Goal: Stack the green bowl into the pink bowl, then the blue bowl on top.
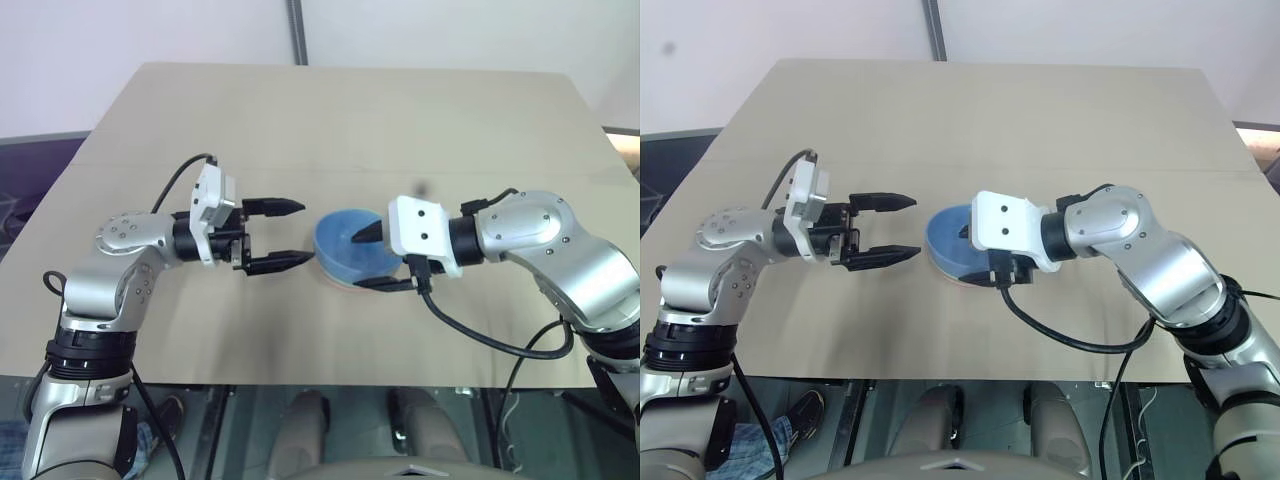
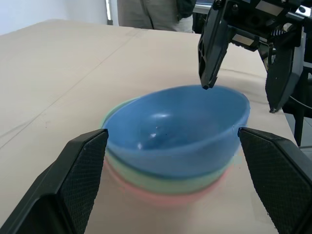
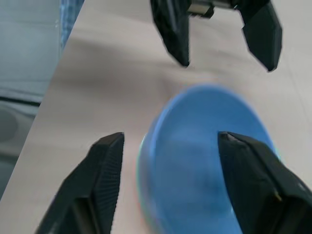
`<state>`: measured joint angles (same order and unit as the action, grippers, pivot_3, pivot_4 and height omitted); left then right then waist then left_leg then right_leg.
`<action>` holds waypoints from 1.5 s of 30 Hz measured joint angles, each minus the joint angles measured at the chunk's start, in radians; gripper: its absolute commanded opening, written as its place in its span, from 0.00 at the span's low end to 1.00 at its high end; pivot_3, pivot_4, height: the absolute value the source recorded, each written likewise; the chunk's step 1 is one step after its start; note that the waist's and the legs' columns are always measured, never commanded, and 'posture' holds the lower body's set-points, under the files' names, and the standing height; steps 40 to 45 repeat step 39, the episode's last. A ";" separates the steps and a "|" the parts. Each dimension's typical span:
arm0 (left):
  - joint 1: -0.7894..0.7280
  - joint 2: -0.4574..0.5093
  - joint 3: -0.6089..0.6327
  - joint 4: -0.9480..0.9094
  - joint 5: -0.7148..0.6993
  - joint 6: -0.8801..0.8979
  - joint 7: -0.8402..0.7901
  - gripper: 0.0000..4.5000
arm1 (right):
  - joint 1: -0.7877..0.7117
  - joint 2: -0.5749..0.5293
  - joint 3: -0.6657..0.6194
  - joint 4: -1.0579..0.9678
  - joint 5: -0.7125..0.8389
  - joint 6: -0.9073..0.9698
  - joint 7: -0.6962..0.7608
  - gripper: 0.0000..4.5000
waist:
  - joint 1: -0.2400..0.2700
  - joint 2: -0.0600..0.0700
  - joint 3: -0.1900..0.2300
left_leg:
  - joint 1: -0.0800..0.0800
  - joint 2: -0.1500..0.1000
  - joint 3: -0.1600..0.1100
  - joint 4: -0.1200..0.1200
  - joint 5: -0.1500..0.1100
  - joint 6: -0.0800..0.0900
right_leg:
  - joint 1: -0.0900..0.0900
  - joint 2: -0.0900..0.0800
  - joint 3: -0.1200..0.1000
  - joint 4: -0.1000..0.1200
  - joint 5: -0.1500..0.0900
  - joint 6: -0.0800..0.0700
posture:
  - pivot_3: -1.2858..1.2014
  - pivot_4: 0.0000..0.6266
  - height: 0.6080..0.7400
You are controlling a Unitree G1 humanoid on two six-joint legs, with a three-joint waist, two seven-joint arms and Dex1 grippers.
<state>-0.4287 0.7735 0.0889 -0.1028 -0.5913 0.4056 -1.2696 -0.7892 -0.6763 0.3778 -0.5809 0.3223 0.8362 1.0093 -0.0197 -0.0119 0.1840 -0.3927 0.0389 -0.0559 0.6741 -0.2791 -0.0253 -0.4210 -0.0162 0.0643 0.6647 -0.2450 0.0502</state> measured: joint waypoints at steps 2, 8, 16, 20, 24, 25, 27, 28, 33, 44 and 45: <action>0.001 0.000 0.000 0.000 0.003 -0.003 0.005 1.00 | -0.005 -0.001 -0.040 0.005 0.033 0.024 0.001 0.69 | 0.001 0.000 0.000 | 0.000 0.000 0.000 0.000 0.000 0.000 | 0.000 0.000 0.000 0.000 0.000 0.000 | 0.52 0.24 1.00; 0.013 0.000 0.012 -0.001 0.036 -0.019 0.056 1.00 | 0.028 -0.067 -0.188 0.042 0.119 0.052 0.014 0.69 | 0.004 0.000 0.000 | -0.001 0.000 0.000 0.000 0.000 0.000 | 0.000 0.000 -0.001 -0.001 0.000 0.000 | 0.52 0.24 1.00; 0.153 0.008 0.128 -0.100 0.036 0.017 0.209 1.00 | 0.342 -0.153 -0.468 0.049 0.229 0.005 0.028 0.69 | 0.005 0.000 0.000 | -0.002 0.000 -0.001 0.000 0.000 0.000 | 0.000 -0.001 -0.001 -0.002 0.000 0.000 | 0.52 0.24 1.00; 0.260 0.009 0.216 -0.201 0.004 0.070 0.286 1.00 | 0.501 -0.213 -0.622 0.113 0.228 -0.061 0.034 0.69 | 0.005 -0.001 -0.001 | 0.001 0.000 -0.001 0.000 0.000 0.000 | 0.002 -0.001 -0.001 -0.001 0.000 0.000 | 0.52 0.24 1.00; 0.350 0.010 0.269 -0.263 -0.002 0.086 0.322 1.00 | 0.608 -0.220 -0.732 0.211 0.221 -0.176 0.073 0.69 | 0.004 -0.001 -0.001 | 0.005 0.000 0.000 0.000 0.000 0.000 | 0.006 0.000 0.000 -0.001 0.000 0.000 | 0.52 0.24 1.00; 0.367 0.011 0.278 -0.273 -0.003 0.089 0.327 1.00 | 0.628 -0.223 -0.753 0.227 0.218 -0.205 0.084 0.69 | 0.004 -0.001 -0.001 | 0.006 0.000 0.001 0.000 0.000 0.000 | 0.007 0.000 0.000 -0.001 0.000 0.000 | 0.52 0.24 1.00; 0.387 0.014 0.297 -0.286 -0.005 0.092 0.336 1.00 | 0.660 -0.242 -0.777 0.249 0.209 -0.238 0.095 0.69 | 0.004 -0.001 -0.001 | 0.009 0.000 0.002 0.000 0.000 0.000 | 0.008 0.000 0.001 -0.001 0.000 0.000 | 0.52 0.24 1.00; 0.395 0.021 0.305 -0.290 -0.006 0.093 0.340 1.00 | 0.675 -0.253 -0.784 0.257 0.203 -0.246 0.097 0.69 | 0.003 -0.001 -0.001 | 0.009 0.000 0.002 0.000 0.000 0.000 | 0.009 0.000 0.002 -0.001 0.000 0.000 | 0.52 0.24 1.00; 0.424 0.044 0.341 -0.309 -0.010 0.099 0.341 1.00 | 0.734 -0.269 -0.797 0.287 0.200 -0.296 0.131 0.69 | 0.002 -0.001 -0.001 | 0.011 0.001 0.005 0.000 0.000 0.000 | 0.010 0.000 0.004 -0.001 0.000 0.000 | 0.52 0.24 1.00; 0.433 0.045 0.343 -0.326 -0.009 0.096 0.359 1.00 | 0.736 -0.272 -0.800 0.325 0.191 -0.357 0.139 0.69 | 0.002 -0.001 -0.001 | 0.011 0.001 0.006 -0.001 0.000 0.000 | 0.010 0.000 0.005 -0.001 0.000 0.000 | 0.52 0.24 1.00; 0.433 0.045 0.343 -0.326 -0.009 0.096 0.359 1.00 | 0.736 -0.272 -0.800 0.325 0.191 -0.357 0.139 0.69 | 0.002 -0.001 -0.001 | 0.011 0.001 0.006 -0.001 0.000 0.000 | 0.010 0.000 0.005 -0.001 0.000 0.000 | 0.52 0.24 1.00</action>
